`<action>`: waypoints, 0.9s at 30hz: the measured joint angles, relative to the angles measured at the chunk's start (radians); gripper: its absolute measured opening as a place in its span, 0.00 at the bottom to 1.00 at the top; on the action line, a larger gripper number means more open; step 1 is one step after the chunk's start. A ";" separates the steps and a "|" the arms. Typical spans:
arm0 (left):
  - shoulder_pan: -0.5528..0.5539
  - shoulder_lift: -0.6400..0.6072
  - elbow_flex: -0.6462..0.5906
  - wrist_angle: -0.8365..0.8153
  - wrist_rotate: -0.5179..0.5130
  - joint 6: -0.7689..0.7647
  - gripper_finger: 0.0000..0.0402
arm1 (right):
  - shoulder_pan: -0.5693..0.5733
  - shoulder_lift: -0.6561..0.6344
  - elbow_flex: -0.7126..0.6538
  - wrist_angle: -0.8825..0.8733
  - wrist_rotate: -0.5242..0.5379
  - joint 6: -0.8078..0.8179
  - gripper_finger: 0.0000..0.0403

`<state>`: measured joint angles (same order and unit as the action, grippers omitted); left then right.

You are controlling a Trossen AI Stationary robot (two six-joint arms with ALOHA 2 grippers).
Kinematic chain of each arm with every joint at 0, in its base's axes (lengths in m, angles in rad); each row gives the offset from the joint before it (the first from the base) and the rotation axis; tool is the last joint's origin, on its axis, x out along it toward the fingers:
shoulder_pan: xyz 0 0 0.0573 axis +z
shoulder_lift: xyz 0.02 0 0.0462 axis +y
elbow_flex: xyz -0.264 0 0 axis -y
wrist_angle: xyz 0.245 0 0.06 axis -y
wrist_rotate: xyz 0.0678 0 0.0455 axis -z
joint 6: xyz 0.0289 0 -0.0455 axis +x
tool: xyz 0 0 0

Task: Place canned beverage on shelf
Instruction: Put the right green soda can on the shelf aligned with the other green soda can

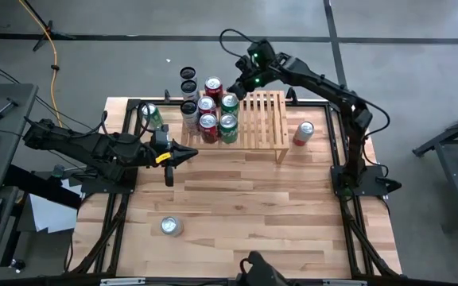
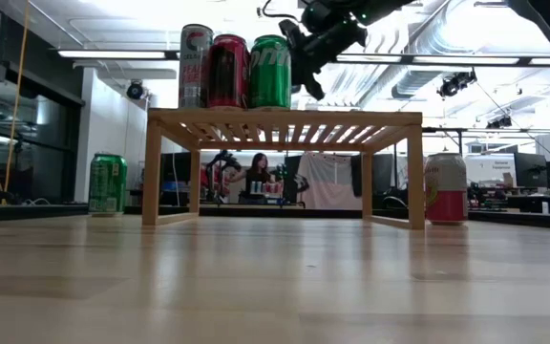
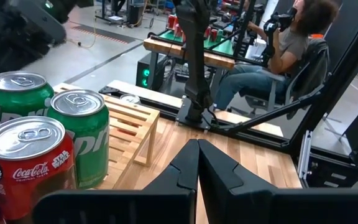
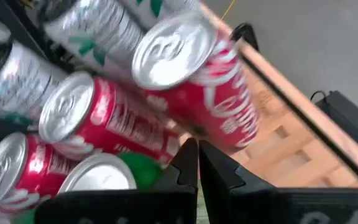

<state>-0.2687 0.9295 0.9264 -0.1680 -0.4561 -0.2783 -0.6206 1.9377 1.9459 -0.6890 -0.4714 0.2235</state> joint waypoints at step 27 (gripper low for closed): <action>0.000 0.000 0.000 0.000 0.000 -0.009 0.00 | 0.033 -0.001 0.014 0.024 0.011 -0.020 0.00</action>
<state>-0.2687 0.9295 0.9264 -0.1679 -0.4559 -0.2873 -0.5880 1.9369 1.9596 -0.6654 -0.4603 0.2033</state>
